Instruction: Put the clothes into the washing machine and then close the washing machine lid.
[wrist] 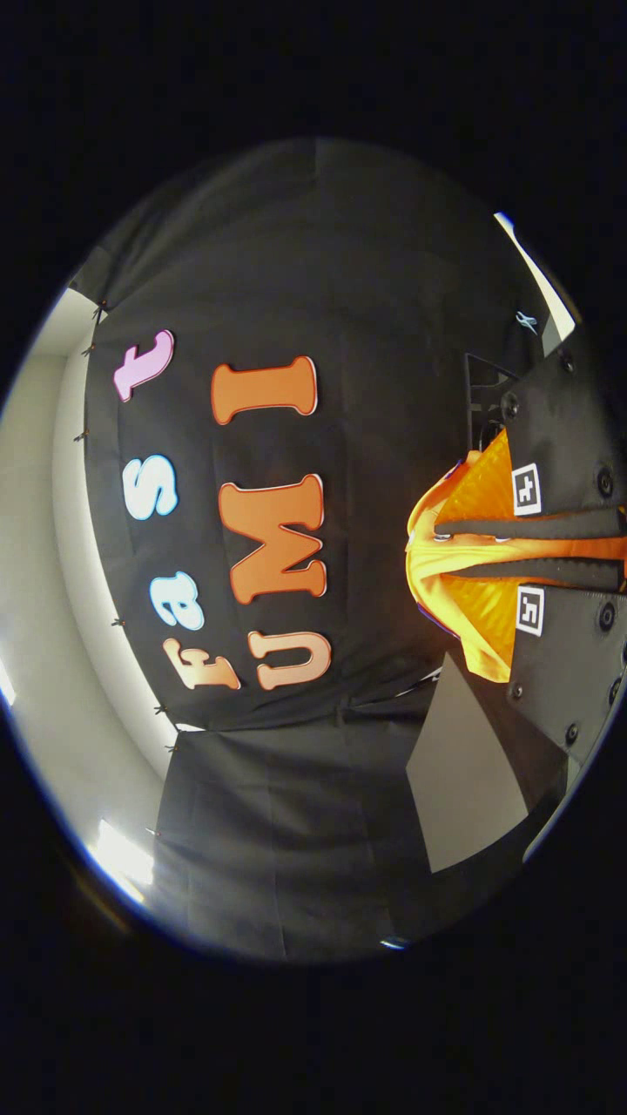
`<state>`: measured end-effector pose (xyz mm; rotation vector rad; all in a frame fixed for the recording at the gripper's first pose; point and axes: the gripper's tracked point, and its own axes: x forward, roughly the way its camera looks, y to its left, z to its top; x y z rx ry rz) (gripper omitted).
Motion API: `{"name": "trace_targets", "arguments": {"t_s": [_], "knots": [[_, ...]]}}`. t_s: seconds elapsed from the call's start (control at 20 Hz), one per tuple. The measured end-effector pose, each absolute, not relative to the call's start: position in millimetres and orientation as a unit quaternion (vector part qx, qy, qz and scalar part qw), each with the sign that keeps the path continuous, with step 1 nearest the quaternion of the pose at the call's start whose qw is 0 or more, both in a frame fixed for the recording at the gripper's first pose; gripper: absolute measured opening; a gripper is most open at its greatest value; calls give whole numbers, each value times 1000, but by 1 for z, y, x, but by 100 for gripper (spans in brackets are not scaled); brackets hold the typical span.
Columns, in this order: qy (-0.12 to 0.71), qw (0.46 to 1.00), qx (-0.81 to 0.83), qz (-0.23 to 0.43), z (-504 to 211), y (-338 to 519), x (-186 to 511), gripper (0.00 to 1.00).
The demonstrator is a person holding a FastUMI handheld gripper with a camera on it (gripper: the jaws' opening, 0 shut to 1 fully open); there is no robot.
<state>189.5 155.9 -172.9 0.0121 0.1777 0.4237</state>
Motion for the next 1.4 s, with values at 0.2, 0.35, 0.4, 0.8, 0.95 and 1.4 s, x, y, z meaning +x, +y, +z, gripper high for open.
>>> {"name": "trace_targets", "arguments": {"t_s": [0.2, 0.35, 0.4, 0.8, 0.95, 1.4], "knots": [[125, 968, 24, 216, -223, 155, 193, 16], [146, 963, 20, 227, -260, 163, 189, 16], [152, 961, 17, 230, -273, 164, 187, 16], [243, 943, 19, 225, -379, 159, 183, 16], [276, 937, 20, 215, -414, 156, 189, 16], [369, 915, 23, 163, -503, 167, 204, 17]]}}
